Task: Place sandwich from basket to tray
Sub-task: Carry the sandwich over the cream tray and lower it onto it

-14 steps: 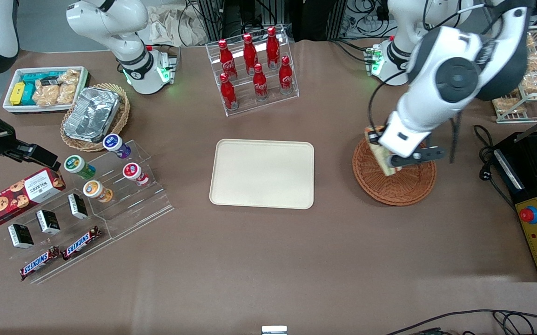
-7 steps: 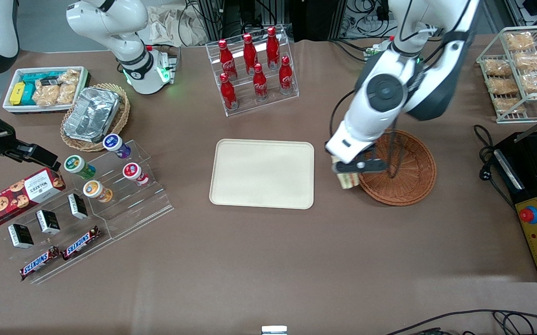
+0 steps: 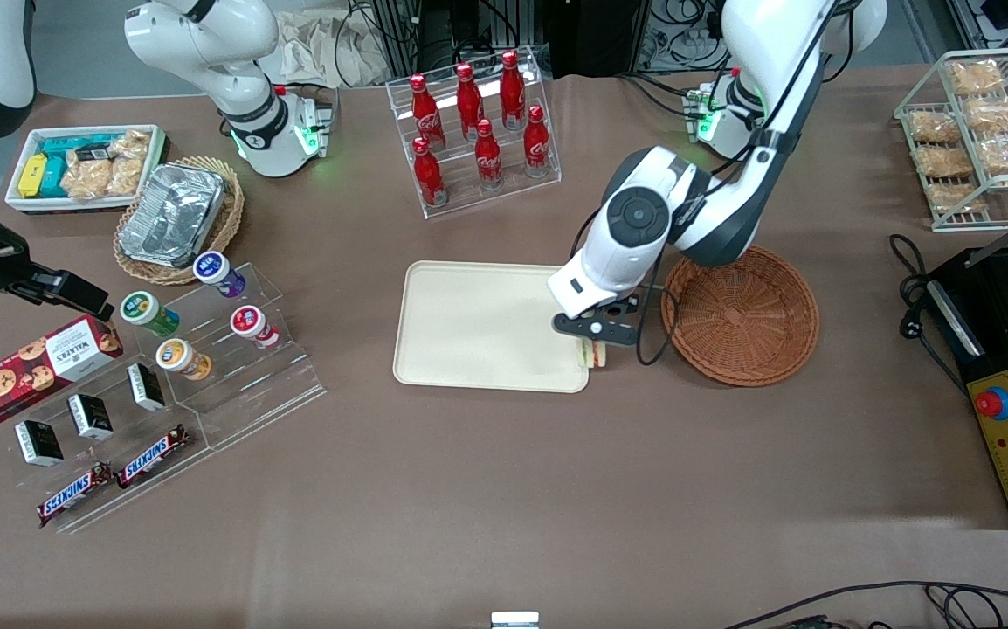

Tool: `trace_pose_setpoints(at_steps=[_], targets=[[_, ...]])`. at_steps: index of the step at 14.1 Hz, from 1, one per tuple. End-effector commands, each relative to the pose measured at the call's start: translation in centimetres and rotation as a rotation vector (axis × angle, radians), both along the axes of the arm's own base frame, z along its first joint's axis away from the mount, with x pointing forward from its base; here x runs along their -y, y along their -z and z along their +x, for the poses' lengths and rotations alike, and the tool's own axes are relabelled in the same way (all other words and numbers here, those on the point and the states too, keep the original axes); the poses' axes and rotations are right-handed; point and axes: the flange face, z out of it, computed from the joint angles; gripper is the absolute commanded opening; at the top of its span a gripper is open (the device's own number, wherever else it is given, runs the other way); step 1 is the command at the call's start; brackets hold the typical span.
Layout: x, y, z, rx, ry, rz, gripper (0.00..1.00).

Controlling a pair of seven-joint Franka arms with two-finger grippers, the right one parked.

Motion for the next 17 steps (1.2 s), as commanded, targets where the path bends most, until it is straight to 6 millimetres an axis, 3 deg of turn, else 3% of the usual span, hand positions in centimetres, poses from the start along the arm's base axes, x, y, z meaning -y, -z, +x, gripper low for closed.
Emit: trace_pose_setpoints(at_steps=[1,5,8,9,10,12,15,17], targets=[[1.4,2.7,-0.3,0.008,0.062,-0.004,0.05],[3.3,5.9,-0.5,0.066,0.083,-0.048,0.05],[3.5,6.2,-0.5,0.070,0.083,-0.052,0.08],[3.4,6.3,-0.5,0.070,0.081,-0.052,0.16],[3.4,6.4,-0.6,0.066,0.077,-0.049,0.32],[2.9,6.2,-0.5,0.067,0.070,-0.046,0.99],[1.7,3.2,-0.4,0.080,-0.022,-0.039,0.99],[-0.7,0.3,0.5,0.055,-0.059,0.008,0.99]])
